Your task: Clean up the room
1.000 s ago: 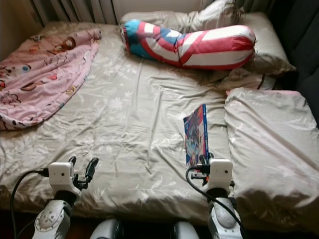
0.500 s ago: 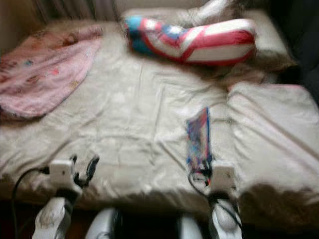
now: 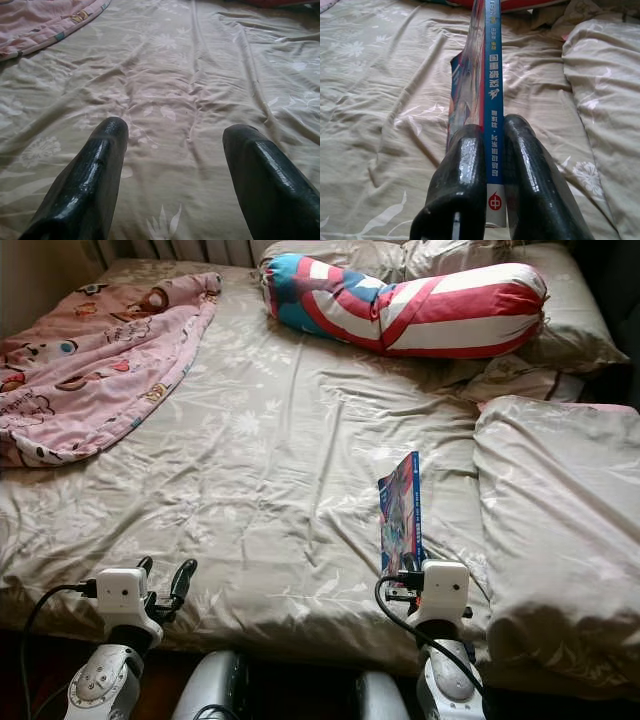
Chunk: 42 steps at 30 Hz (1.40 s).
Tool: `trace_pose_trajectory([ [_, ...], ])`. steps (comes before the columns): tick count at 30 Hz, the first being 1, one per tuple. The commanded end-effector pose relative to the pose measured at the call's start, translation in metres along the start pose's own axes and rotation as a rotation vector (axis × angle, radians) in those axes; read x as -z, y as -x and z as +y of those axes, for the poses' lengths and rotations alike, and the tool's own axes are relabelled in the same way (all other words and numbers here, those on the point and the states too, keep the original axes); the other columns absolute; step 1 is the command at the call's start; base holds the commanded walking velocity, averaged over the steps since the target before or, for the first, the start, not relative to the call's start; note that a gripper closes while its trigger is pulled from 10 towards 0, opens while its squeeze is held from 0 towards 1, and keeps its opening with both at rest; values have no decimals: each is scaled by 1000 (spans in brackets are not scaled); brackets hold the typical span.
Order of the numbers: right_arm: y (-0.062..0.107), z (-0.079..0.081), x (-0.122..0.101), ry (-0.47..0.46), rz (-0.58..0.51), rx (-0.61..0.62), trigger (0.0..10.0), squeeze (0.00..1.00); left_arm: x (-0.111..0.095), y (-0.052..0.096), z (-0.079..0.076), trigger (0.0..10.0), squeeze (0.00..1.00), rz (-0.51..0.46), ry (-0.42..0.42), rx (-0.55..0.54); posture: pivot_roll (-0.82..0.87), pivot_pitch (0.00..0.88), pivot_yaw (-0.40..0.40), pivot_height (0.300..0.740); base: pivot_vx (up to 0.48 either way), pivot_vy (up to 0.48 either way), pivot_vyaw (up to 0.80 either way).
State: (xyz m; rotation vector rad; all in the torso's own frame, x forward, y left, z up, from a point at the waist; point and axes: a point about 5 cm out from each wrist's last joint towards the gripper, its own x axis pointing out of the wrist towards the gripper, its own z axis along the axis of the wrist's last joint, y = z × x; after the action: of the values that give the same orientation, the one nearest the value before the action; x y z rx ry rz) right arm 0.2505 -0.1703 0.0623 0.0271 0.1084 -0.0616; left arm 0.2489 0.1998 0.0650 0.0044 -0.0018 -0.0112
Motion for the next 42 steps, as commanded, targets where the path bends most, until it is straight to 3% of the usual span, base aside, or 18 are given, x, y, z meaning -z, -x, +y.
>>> trace_pose_trajectory([
  [1, -1, -7, -2, -18, -4, 37, 10000, 0, 1, 4, 1, 10000, 0, 13, -3, 0, -14, 233, -9, 651, 0, 0, 0],
  [9, -6, -15, 4, -103, 52, 104, 10000, 0, 2, 4, 1, 10000, 0, 19, -4, 2, -13, 234, -9, 651, 0, 0, 0],
  [29, -24, -3, -1, -85, 41, 32, 10000, 0, 0, 3, 2, 10000, 0, 20, -7, 11, -9, 242, 3, 651, 0, 0, 0],
  [42, -31, -7, 1, -73, 49, 42, 10000, 0, 0, 5, 3, 10000, 0, 27, -19, 25, -4, 229, 13, 651, 261, 0, 0],
])
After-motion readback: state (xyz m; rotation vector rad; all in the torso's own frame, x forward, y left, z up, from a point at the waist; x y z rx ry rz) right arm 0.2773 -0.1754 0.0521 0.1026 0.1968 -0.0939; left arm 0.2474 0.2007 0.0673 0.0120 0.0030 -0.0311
